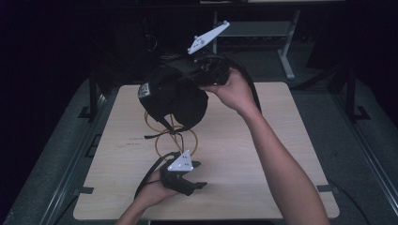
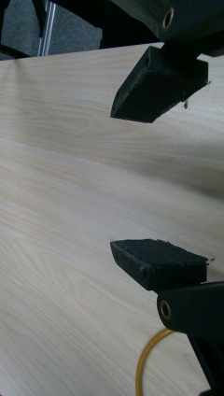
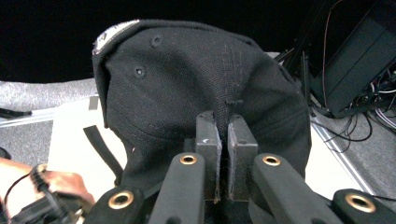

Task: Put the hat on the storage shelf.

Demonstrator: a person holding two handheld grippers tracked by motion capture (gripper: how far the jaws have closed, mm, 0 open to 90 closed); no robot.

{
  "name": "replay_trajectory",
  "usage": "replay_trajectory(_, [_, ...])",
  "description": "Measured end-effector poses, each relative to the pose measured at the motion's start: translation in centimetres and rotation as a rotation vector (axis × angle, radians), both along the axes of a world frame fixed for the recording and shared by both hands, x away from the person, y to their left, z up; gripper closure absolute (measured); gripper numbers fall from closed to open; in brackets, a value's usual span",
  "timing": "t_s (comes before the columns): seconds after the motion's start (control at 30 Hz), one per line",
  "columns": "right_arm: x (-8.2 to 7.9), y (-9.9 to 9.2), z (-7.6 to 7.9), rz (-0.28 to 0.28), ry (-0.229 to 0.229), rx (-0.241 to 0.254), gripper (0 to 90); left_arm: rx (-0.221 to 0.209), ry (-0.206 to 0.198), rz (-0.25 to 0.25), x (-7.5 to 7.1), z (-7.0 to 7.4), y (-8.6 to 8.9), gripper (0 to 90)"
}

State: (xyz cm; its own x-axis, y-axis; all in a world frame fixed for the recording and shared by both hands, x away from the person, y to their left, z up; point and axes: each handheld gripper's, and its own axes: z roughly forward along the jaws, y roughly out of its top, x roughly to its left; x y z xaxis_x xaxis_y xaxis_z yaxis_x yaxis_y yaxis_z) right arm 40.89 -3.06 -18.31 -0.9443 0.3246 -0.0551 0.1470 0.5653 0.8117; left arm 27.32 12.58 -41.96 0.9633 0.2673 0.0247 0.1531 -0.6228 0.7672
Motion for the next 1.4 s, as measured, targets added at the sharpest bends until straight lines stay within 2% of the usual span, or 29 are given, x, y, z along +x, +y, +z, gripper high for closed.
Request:
replay_trajectory(0.07, [0.4, 1.1, -0.4, 0.007, 0.013, -0.004, 85.4, -0.007, 0.011, 0.001, -0.1, -0.1, -0.1, 29.9])
replay_trajectory(0.13, [0.9, 2.7, -1.1, 0.016, 0.025, -0.002, 85.3, 0.002, 0.002, -0.008, -0.1, -0.1, -0.2, 29.9])
replay_trajectory(0.23, [1.1, 3.8, -1.6, 0.012, 0.022, -0.013, 83.9, 0.009, -0.008, -0.022, -0.2, -0.1, -0.5, 29.9])
replay_trajectory(0.27, [1.2, 4.8, -2.2, 0.002, 0.036, -0.004, 75.2, 0.013, -0.007, -0.029, -0.2, -0.2, -0.6, 29.9])
replay_trajectory(0.3, [1.2, 4.8, -2.2, 0.002, 0.036, -0.004, 75.2, 0.013, -0.007, -0.029, -0.2, -0.2, -0.6, 29.9])
replay_trajectory(0.33, [1.2, 5.1, -2.5, 0.007, 0.036, 0.003, 69.6, 0.014, -0.006, -0.030, -0.2, -0.2, -0.7, 29.9])
replay_trajectory(0.37, [1.2, 5.5, -2.8, -0.003, 0.052, 0.004, 56.2, 0.014, -0.006, -0.029, -0.2, -0.2, -0.7, 29.8])
replay_trajectory(0.4, [1.2, 5.5, -2.8, -0.003, 0.052, 0.004, 56.2, 0.014, -0.006, -0.029, -0.2, -0.2, -0.7, 29.8])
replay_trajectory(0.43, [1.2, 5.4, -2.9, -0.008, 0.056, 0.008, 50.3, 0.014, -0.007, -0.029, -0.2, -0.2, -0.7, 29.8])
replay_trajectory(0.53, [1.2, 4.9, -3.0, -0.015, 0.072, 0.025, 47.3, 0.010, 0.003, -0.022, -0.2, -0.2, -0.6, 29.6])
replay_trajectory(0.57, [1.4, 4.3, -3.1, -0.014, 0.077, 0.032, 43.7, 0.014, 0.001, -0.016, -0.2, -0.2, -0.5, 29.6])
replay_trajectory(0.9, [1.6, 1.3, -4.0, -0.043, 0.091, 0.068, 35.7, 0.001, 0.004, 0.008, -0.2, -0.3, -0.1, 29.0])
replay_trajectory(1.2, [1.6, -0.7, -4.5, -0.077, 0.103, 0.077, 30.8, 0.001, -0.004, 0.019, -0.1, -0.3, 0.4, 28.2])
replay_trajectory(1.4, [1.7, -2.2, -4.8, -0.095, 0.118, 0.081, 27.9, -0.018, 0.001, 0.028, -0.1, -0.2, 0.6, 27.9])
